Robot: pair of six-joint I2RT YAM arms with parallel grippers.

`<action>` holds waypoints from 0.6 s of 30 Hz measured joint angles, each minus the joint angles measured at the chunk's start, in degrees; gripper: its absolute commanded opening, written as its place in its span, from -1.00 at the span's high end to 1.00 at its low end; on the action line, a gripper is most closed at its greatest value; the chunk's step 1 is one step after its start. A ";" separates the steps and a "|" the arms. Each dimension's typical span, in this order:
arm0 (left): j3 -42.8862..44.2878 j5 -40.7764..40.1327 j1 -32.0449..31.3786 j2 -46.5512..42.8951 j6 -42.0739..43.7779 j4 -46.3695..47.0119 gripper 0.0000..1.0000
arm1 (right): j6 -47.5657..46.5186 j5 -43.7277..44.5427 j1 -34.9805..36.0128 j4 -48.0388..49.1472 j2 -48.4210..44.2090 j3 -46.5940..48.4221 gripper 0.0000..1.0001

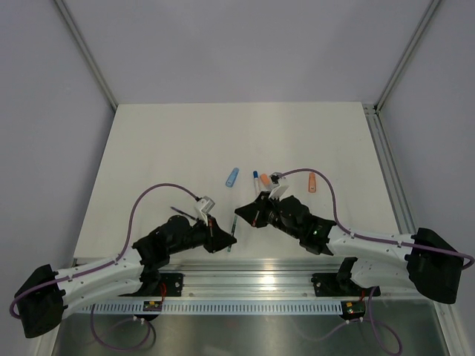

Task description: Insert the pens into the pen caps

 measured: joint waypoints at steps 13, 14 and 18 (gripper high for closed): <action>3.50 0.81 -0.68 1.38 1.55 -1.60 1.00 | -0.04 7.30 4.37 -3.85 -5.18 -0.02 1.00; 3.89 0.96 -0.70 1.44 1.70 -2.45 1.00 | -0.02 7.80 4.76 -4.07 -5.18 -0.02 1.00; 5.79 1.92 -0.94 1.44 2.99 -6.99 1.00 | -0.09 10.12 7.06 -4.72 -5.18 0.02 1.00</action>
